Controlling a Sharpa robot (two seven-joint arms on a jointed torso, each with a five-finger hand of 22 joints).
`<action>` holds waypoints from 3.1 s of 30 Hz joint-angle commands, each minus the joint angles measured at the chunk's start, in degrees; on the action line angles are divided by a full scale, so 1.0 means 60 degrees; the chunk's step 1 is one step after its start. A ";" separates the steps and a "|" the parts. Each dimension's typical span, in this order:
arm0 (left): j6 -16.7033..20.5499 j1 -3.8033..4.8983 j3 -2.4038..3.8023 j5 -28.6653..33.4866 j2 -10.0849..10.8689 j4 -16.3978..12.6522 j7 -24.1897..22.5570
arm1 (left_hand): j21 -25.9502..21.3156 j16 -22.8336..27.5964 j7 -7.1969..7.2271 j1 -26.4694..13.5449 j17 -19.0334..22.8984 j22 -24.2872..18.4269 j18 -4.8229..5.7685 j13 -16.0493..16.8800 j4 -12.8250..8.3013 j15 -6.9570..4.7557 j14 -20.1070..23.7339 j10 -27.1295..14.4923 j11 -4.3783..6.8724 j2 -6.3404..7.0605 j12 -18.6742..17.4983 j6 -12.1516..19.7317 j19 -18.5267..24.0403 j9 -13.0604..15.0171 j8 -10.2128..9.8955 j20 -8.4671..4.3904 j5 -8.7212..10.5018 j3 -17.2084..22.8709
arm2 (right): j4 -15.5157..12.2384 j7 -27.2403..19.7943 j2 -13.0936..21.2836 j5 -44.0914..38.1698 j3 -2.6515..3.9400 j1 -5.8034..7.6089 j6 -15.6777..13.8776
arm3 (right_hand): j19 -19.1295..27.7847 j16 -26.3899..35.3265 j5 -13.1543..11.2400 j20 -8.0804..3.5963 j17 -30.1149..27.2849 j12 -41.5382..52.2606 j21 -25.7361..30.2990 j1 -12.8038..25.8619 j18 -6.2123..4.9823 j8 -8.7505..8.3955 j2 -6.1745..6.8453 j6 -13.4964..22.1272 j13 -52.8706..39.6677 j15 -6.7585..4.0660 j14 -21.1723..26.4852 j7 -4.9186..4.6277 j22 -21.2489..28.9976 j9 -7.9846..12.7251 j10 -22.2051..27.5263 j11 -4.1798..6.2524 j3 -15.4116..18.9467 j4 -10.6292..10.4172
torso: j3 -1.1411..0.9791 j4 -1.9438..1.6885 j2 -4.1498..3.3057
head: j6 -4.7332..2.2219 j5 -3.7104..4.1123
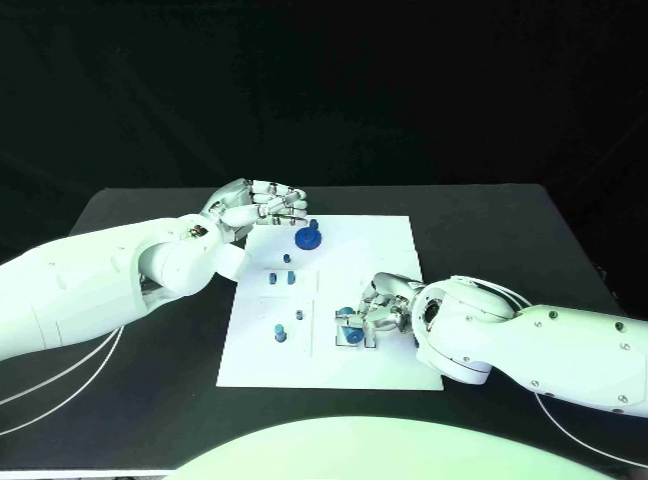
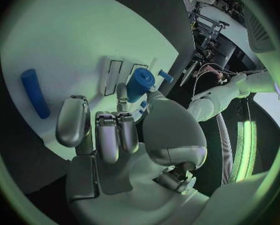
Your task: Assemble the parts on the task board
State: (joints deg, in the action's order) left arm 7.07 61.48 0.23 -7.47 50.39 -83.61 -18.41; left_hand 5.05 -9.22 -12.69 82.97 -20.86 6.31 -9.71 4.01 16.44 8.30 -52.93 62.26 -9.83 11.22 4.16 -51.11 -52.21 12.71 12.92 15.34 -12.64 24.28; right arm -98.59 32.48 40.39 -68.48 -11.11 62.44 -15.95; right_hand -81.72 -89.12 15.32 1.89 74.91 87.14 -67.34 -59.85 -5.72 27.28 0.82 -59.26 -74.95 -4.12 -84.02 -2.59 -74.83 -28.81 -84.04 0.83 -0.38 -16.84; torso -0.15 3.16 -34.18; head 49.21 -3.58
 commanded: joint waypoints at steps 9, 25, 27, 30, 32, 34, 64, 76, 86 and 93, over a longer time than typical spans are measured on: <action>-0.0148 0.0003 0.0006 0.0049 -0.0017 -0.0002 -0.0048 | -0.0070 0.0054 -0.0026 -0.0178 -0.0020 -0.0030 -0.0134 0.0009 0.0011 0.0027 -0.0081 -0.0053 -0.0029 -0.0031 -0.0012 -0.0013 -0.0074 -0.0020 -0.0053 0.0040 -0.0035 -0.0062 | -0.0112 -0.0011 0.0046 -0.0421 0.0000 -0.0012 0.0161 | -0.0036 -0.0042 -0.0064 -0.0015 0.2145 -0.0036 0.0045 0.0658 0.0171 0.0087 0.0181 0.0055 -0.2014 -0.0064 -0.0920 -0.0073 -0.0018 -0.0096 -0.0694 0.0044 0.0611 -0.0001 | -0.0003 -0.0002 0.0001 | 0.0013 -0.0047; -0.0139 0.0001 0.0005 0.0050 0.0000 0.0006 -0.0044 | -0.0073 0.0057 -0.0026 -0.0184 -0.0021 -0.0032 -0.0134 0.0010 0.0011 0.0027 -0.0082 -0.0054 -0.0029 -0.0029 -0.0012 -0.0013 -0.0075 -0.0021 -0.0054 0.0040 -0.0032 -0.0067 | -0.0570 -0.0475 0.0530 -0.0397 -0.0002 -0.0014 0.0235 | -0.0030 -0.0034 -0.0035 -0.0017 0.2127 -0.0046 0.0116 -0.0228 0.0165 0.0100 0.0196 0.0121 -0.2027 -0.0069 -0.0916 -0.0066 -0.0032 -0.0167 -0.0698 0.0050 0.0650 0.0073 | -0.0007 0.0006 0.0002 | 0.0049 -0.0093; -0.0140 0.0001 0.0005 0.0050 0.0002 0.0007 -0.0044 | -0.0073 0.0057 -0.0026 -0.0184 -0.0021 -0.0032 -0.0134 0.0010 0.0011 0.0027 -0.0082 -0.0054 -0.0029 -0.0029 -0.0012 -0.0013 -0.0075 -0.0021 -0.0054 0.0040 -0.0032 -0.0067 | -0.0647 -0.0566 0.0594 -0.0352 -0.0002 -0.0017 0.0259 | -0.0034 -0.0032 -0.0030 -0.0021 0.2124 -0.0041 0.0124 -0.0568 0.0165 0.0091 0.0242 0.0140 -0.2036 -0.0072 -0.0916 -0.0064 -0.0045 -0.0175 -0.0703 0.0053 0.0620 0.0094 | -0.0007 0.0009 0.0003 | 0.0063 -0.0098; -0.0140 -0.0001 0.0005 0.0049 0.0006 0.0007 -0.0042 | -0.0073 0.0057 -0.0026 -0.0184 -0.0021 -0.0032 -0.0134 0.0010 0.0011 0.0027 -0.0082 -0.0054 -0.0029 -0.0029 -0.0012 -0.0013 -0.0075 -0.0021 -0.0054 0.0040 -0.0032 -0.0067 | -0.0780 -0.0692 0.0694 -0.0271 -0.0003 -0.0043 0.0341 | -0.0043 -0.0027 -0.0010 -0.0027 0.2114 -0.0031 0.0132 -0.1115 0.0168 0.0055 0.0322 0.0155 -0.2055 -0.0078 -0.0914 -0.0057 -0.0071 -0.0168 -0.0713 0.0060 0.0445 0.0099 | -0.0009 0.0007 0.0001 | 0.0071 -0.0090; -0.0137 -0.0003 0.0005 0.0049 0.0008 0.0008 -0.0042 | -0.0073 0.0057 -0.0026 -0.0184 -0.0021 -0.0032 -0.0134 0.0010 0.0011 0.0027 -0.0082 -0.0054 -0.0029 -0.0029 -0.0012 -0.0013 -0.0075 -0.0021 -0.0054 0.0040 -0.0032 -0.0067 | -0.0820 -0.0723 0.0727 -0.0244 -0.0004 -0.0056 0.0382 | -0.0044 -0.0027 -0.0008 -0.0028 0.2114 -0.0026 0.0137 -0.1239 0.0168 0.0042 0.0360 0.0154 -0.2062 -0.0079 -0.0914 -0.0056 -0.0076 -0.0162 -0.0717 0.0061 0.0398 0.0099 | -0.0007 0.0008 0.0004 | 0.0071 -0.0089; -0.0135 -0.0004 0.0004 0.0049 0.0010 0.0008 -0.0043 | -0.0073 0.0057 -0.0026 -0.0184 -0.0021 -0.0032 -0.0134 0.0010 0.0011 0.0027 -0.0082 -0.0054 -0.0029 -0.0029 -0.0012 -0.0013 -0.0075 -0.0021 -0.0054 0.0040 -0.0032 -0.0067 | -0.0841 -0.0737 0.0752 -0.0225 -0.0004 -0.0067 0.0430 | -0.0048 -0.0026 -0.0007 -0.0029 0.2112 -0.0019 0.0131 -0.1327 0.0170 0.0034 0.0386 0.0150 -0.2070 -0.0080 -0.0913 -0.0055 -0.0086 -0.0157 -0.0722 0.0063 0.0363 0.0099 | -0.0006 0.0009 0.0004 | 0.0066 -0.0090; -0.0126 -0.0009 0.0002 0.0046 0.0030 -0.0009 -0.0036 | -0.0073 0.0057 -0.0026 -0.0184 -0.0021 -0.0032 -0.0134 0.0010 0.0011 0.0027 -0.0082 -0.0054 -0.0029 -0.0029 -0.0012 -0.0013 -0.0075 -0.0021 -0.0054 0.0040 -0.0032 -0.0067 | -0.0460 -0.0313 0.0533 -0.0625 -0.0005 -0.0128 -0.0009 | -0.0099 -0.0043 0.0023 -0.0055 0.2174 0.0020 0.0062 -0.1984 0.0188 -0.0079 0.0294 0.0088 -0.2118 -0.0112 -0.0926 -0.0017 -0.0188 -0.0079 -0.0752 0.0101 -0.0235 0.0058 | 0.0003 -0.0008 0.0005 | 0.0092 -0.0100; -0.0131 -0.0009 0.0001 0.0046 0.0036 -0.0004 -0.0037 | -0.0073 0.0057 -0.0026 -0.0184 -0.0021 -0.0032 -0.0134 0.0010 0.0011 0.0027 -0.0082 -0.0054 -0.0029 -0.0029 -0.0012 -0.0013 -0.0075 -0.0021 -0.0054 0.0040 -0.0032 -0.0067 | -0.0721 -0.0743 0.0854 -0.0502 0.0000 -0.0139 -0.0654 | -0.0066 -0.0021 0.0004 -0.0056 0.2104 -0.0023 0.0174 -0.1905 0.0169 -0.0119 0.0358 0.0105 -0.2085 -0.0106 -0.0912 -0.0040 -0.0133 -0.0057 -0.0730 0.0084 -0.0310 0.0035 | -0.0002 -0.0002 0.0006 | 0.0055 -0.0071; -0.0115 -0.0010 0.0000 0.0046 0.0047 -0.0007 -0.0034 | -0.0073 0.0057 -0.0026 -0.0184 -0.0021 -0.0032 -0.0134 0.0010 0.0011 0.0027 -0.0082 -0.0054 -0.0029 -0.0029 -0.0012 -0.0013 -0.0075 -0.0021 -0.0054 0.0040 -0.0032 -0.0067 | -0.1232 -0.0815 0.2093 0.0608 0.0045 0.0456 -0.0926 | 0.0115 0.0085 -0.0006 0.0212 0.1801 -0.0310 0.0690 -0.1835 0.0104 -0.1124 0.0909 0.1005 -0.1877 0.0249 -0.0848 -0.0551 0.0088 0.0338 -0.0554 -0.0359 -0.0848 0.0069 | 0.0026 0.0004 0.0019 | 0.0036 0.0067; -0.0114 -0.0010 0.0000 0.0046 0.0049 -0.0018 -0.0036 | -0.0073 0.0057 -0.0026 -0.0184 -0.0021 -0.0032 -0.0134 0.0010 0.0011 0.0027 -0.0082 -0.0054 -0.0029 -0.0029 -0.0012 -0.0013 -0.0075 -0.0021 -0.0054 0.0040 -0.0032 -0.0067 | -0.1204 -0.0662 0.2817 0.0029 0.0023 0.0454 -0.0639 | 0.0114 0.0098 -0.0006 0.0302 0.1772 -0.0366 0.0715 -0.2520 0.0090 -0.1295 0.1356 0.0804 -0.1844 0.0300 -0.0841 -0.0585 0.0053 0.0345 -0.0511 -0.0394 -0.1261 0.0198 | 0.0003 -0.0009 0.0003 | 0.0048 0.0164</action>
State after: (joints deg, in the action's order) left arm 7.06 61.41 0.19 -7.46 50.72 -83.56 -18.27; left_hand 4.82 -9.23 -12.69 82.28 -20.89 6.17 -9.71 4.01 16.44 8.50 -53.14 62.26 -9.83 11.00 4.16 -51.11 -52.42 12.67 12.92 15.55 -12.64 24.28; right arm -105.75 28.45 57.06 -66.77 -10.89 65.49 -20.79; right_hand -81.04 -88.88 15.09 3.21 74.91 85.14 -63.23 -74.36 -5.73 19.72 9.18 -54.10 -74.91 -2.86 -84.02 -6.11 -74.43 -26.69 -84.03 -1.24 -7.73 -15.64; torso -0.04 3.16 -34.09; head 49.41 -2.79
